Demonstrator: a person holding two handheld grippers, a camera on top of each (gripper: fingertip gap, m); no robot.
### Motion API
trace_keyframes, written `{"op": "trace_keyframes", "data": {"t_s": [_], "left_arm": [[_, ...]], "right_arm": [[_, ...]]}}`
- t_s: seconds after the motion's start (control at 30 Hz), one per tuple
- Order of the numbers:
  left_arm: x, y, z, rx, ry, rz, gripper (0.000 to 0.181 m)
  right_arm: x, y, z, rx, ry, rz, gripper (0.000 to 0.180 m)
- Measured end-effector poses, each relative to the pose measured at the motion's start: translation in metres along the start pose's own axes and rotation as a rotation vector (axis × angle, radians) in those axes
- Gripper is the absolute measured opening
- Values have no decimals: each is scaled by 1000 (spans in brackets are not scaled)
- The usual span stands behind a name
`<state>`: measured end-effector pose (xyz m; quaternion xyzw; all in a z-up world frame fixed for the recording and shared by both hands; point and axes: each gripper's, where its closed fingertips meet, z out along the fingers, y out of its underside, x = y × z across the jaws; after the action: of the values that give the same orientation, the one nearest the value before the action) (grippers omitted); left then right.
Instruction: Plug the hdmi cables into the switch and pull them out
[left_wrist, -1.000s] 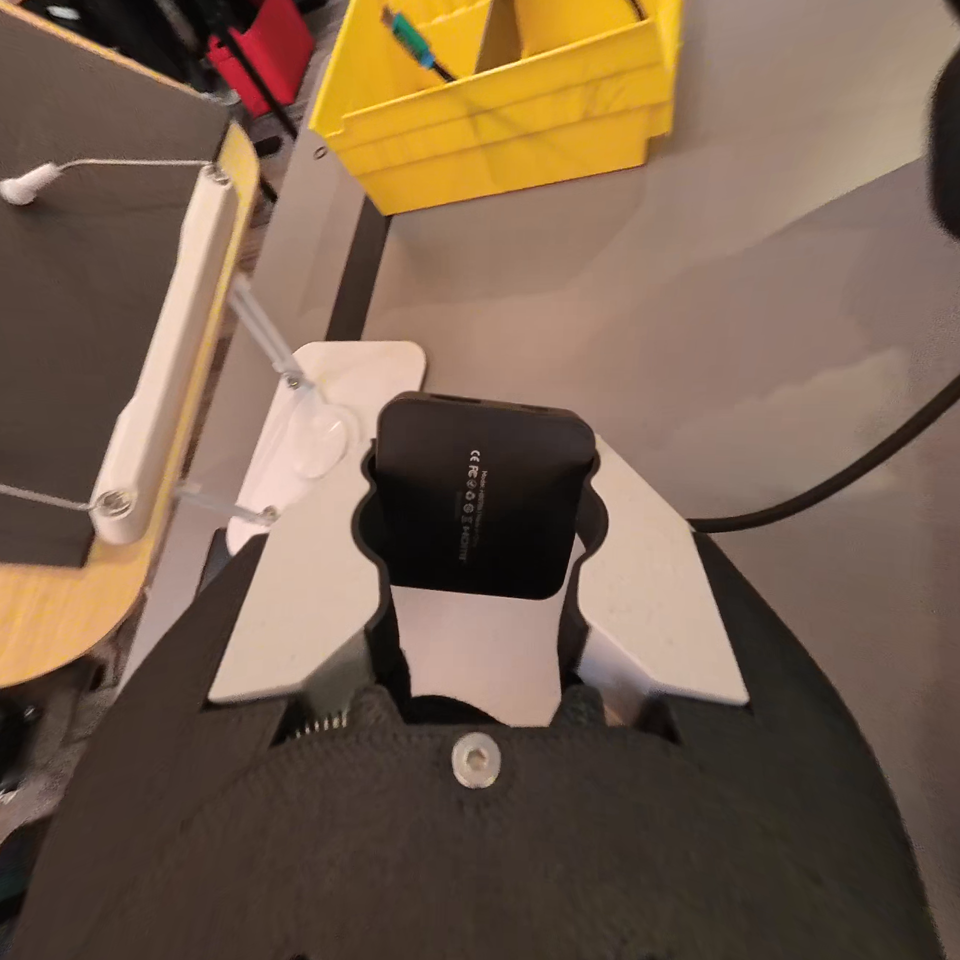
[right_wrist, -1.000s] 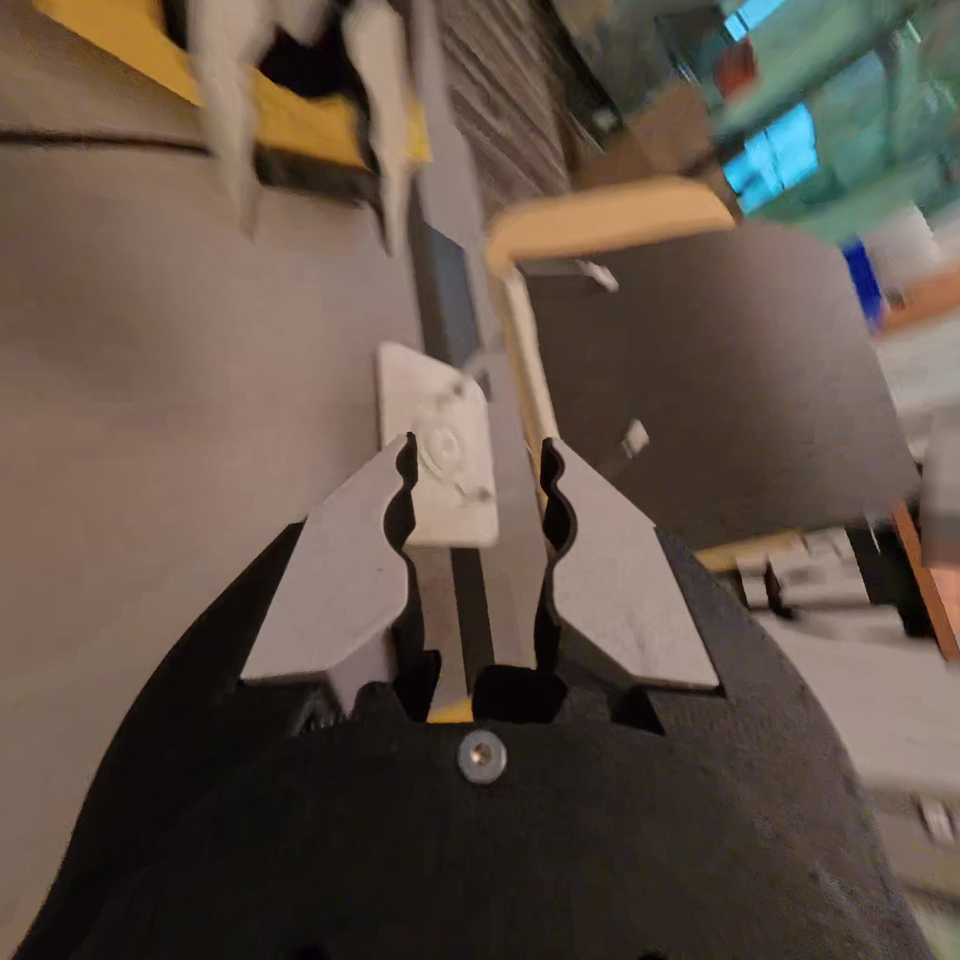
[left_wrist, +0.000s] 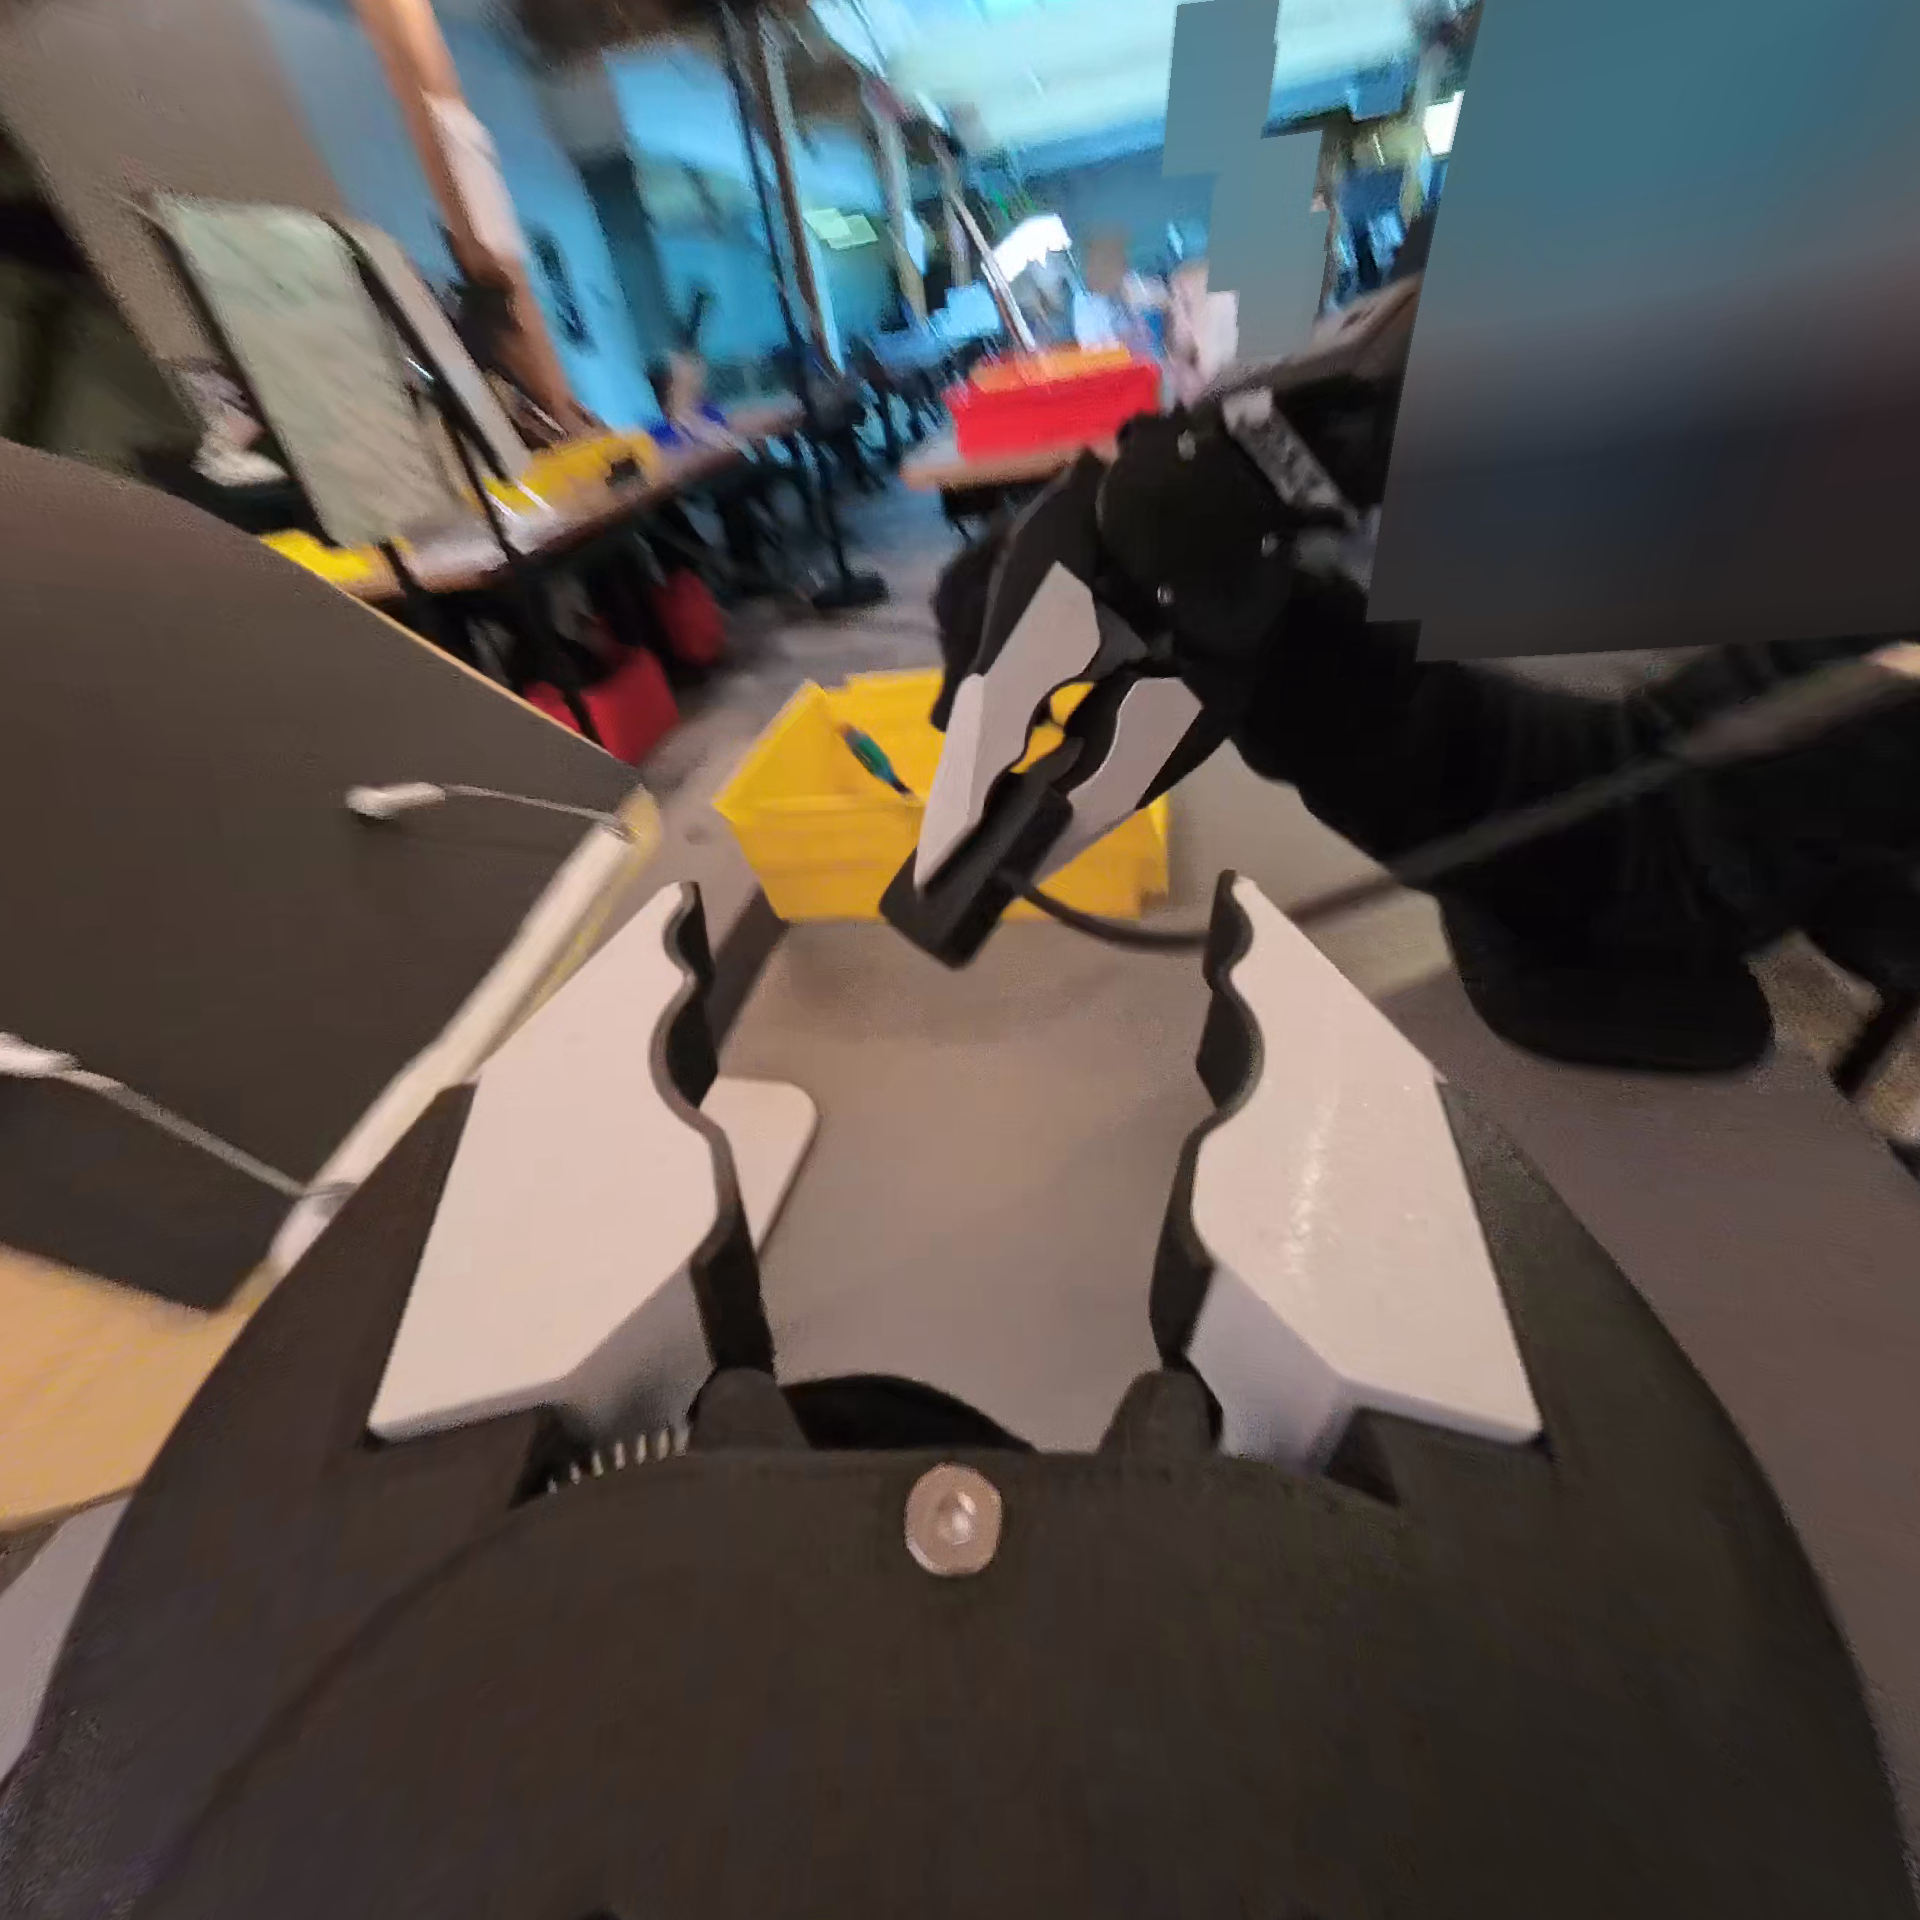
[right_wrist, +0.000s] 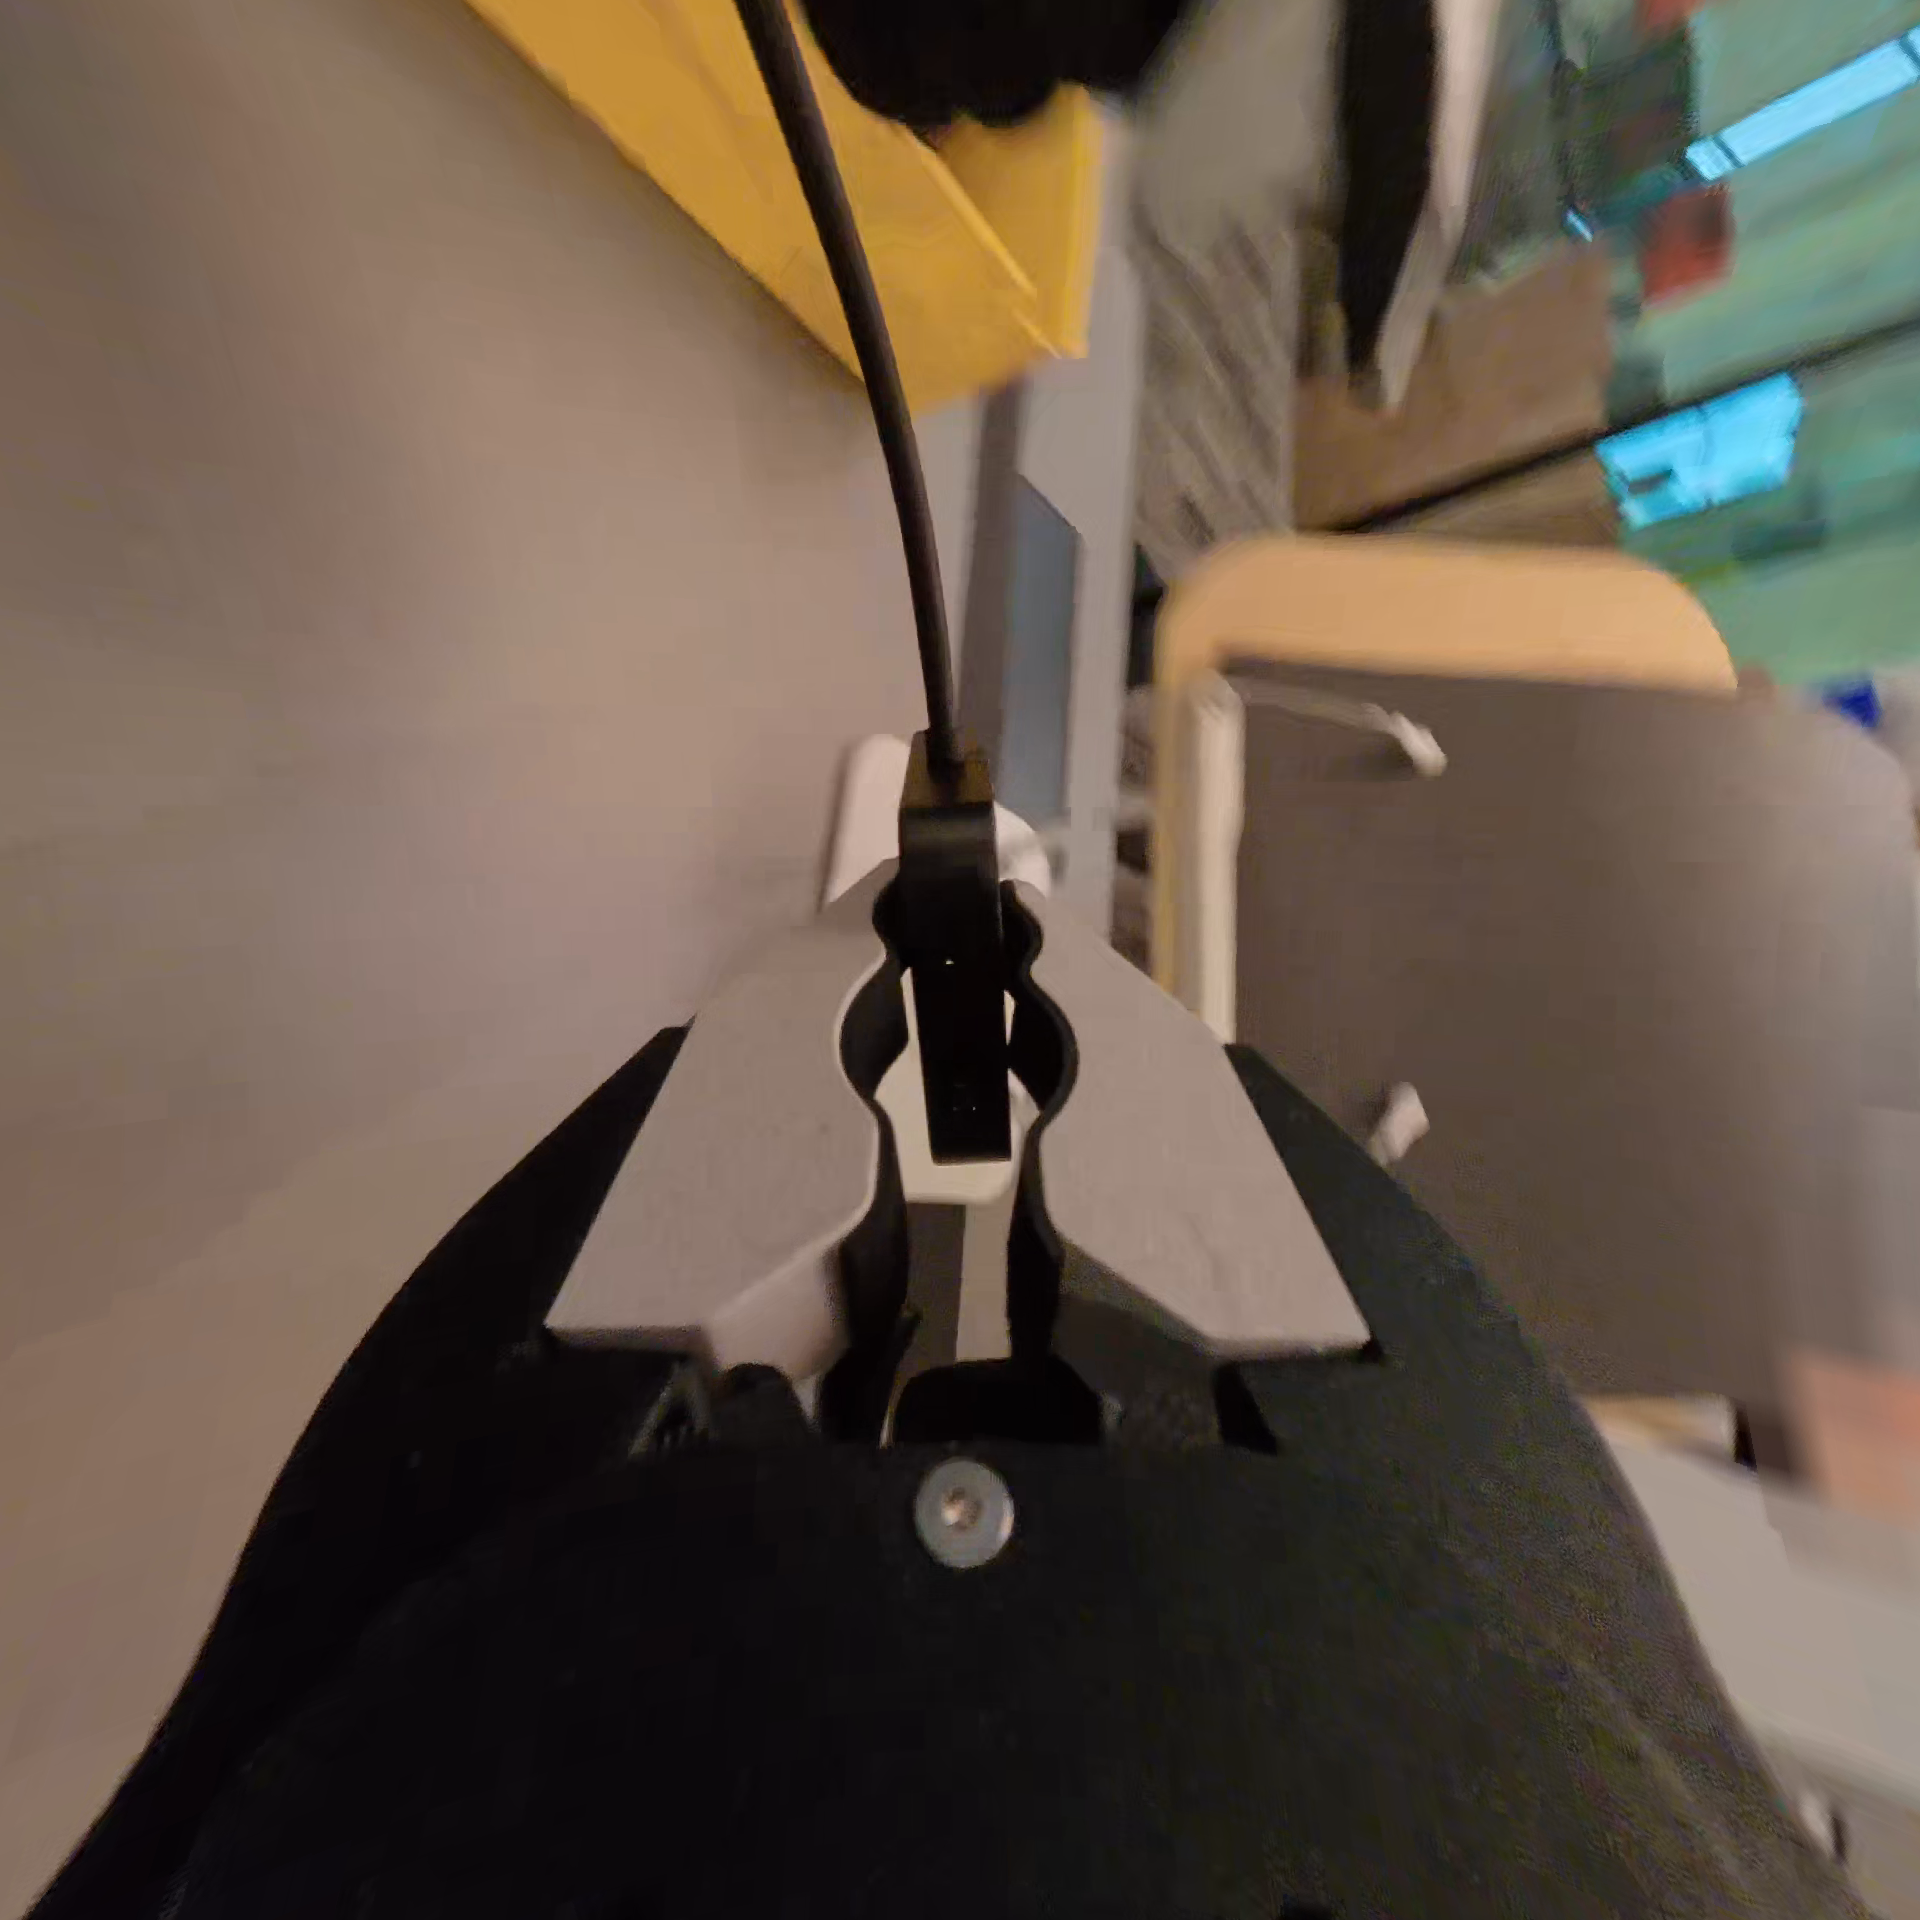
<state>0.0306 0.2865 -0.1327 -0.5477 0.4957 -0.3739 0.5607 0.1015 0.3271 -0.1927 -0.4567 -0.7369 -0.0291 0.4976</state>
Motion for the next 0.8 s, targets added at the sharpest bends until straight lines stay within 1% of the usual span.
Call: {"op": "trace_keyframes", "data": {"t_s": [0.07,0.1,0.17,0.2,0.27,0.33,0.4,0.47,0.6,0.73,0.8], "left_arm": [[-14,-17,-16,105,-57,-29,89],[-20,-22,-23,136,-79,-42,83],[-27,-21,-29,150,-103,-55,77],[-29,-19,-29,139,-114,-50,74],[-32,-10,-23,93,-137,-42,69],[-33,6,-11,9,-154,-23,68],[-30,18,0,-50,-147,-5,67],[-26,25,8,-79,-127,-3,66],[-24,32,13,-104,-115,-4,64],[-26,32,10,-102,-121,-8,63],[-27,33,9,-106,-125,-8,62]], "right_arm": [[30,43,-23,-52,109,159,12],[42,70,-36,-92,166,233,12],[66,126,-65,-178,318,391,12],[74,152,-80,-202,389,476,12],[78,196,-102,-213,474,642,12],[73,235,-115,-229,524,794,12],[61,268,-121,-275,540,922,11],[45,290,-116,-308,506,1022,11],[18,316,-97,-366,423,1170,11],[-5,333,-78,-425,361,1240,11],[-10,339,-73,-459,358,1249,11]]}}
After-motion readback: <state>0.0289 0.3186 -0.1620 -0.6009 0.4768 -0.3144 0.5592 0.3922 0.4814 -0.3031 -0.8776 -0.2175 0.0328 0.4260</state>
